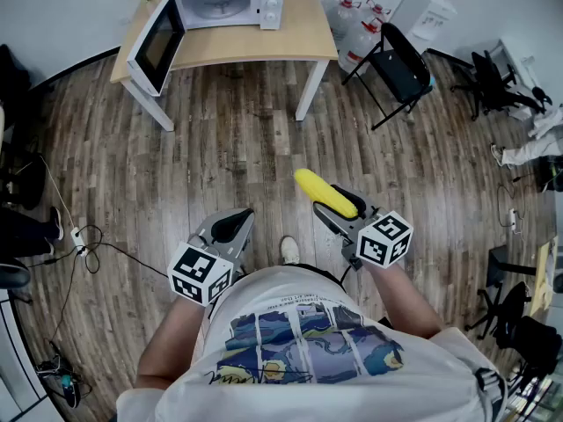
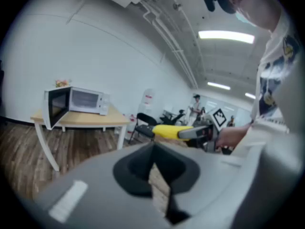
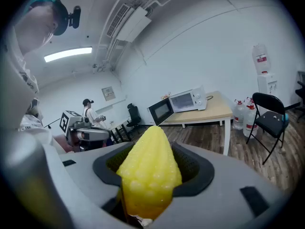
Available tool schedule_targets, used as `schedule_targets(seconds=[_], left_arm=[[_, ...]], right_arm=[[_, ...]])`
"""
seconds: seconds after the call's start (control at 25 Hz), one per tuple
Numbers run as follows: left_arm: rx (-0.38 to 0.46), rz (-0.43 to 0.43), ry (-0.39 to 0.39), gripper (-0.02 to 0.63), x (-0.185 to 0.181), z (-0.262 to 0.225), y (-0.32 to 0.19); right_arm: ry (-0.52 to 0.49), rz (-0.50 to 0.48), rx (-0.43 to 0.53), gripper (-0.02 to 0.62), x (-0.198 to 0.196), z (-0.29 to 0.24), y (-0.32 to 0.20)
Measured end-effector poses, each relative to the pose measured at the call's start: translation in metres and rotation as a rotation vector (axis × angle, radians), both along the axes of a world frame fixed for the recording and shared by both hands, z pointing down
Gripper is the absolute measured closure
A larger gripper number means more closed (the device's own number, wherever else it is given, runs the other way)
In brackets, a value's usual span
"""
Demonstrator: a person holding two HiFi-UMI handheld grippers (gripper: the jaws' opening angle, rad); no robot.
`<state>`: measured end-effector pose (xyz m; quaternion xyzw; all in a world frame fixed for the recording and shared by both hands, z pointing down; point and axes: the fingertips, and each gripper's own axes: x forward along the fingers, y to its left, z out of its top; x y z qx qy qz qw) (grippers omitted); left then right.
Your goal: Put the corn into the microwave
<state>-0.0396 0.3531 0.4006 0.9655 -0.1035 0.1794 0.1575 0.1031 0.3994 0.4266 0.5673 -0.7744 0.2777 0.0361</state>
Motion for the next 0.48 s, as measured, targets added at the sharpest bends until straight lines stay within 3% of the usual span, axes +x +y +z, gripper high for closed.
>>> schedule_targets(seconds=[0.24,0.48], left_arm=[[0.009,-0.055,0.000,0.598,0.055,-0.003,-0.003],[-0.003,-0.128,-0.019,0.598,0.074,-0.004,-0.019]], right_arm=[[0.008,-0.043,0.013,0.350,0.059,0.004,-0.016],[0.009,-0.075,0.010,0.350,0.093,0.018,-0.046]])
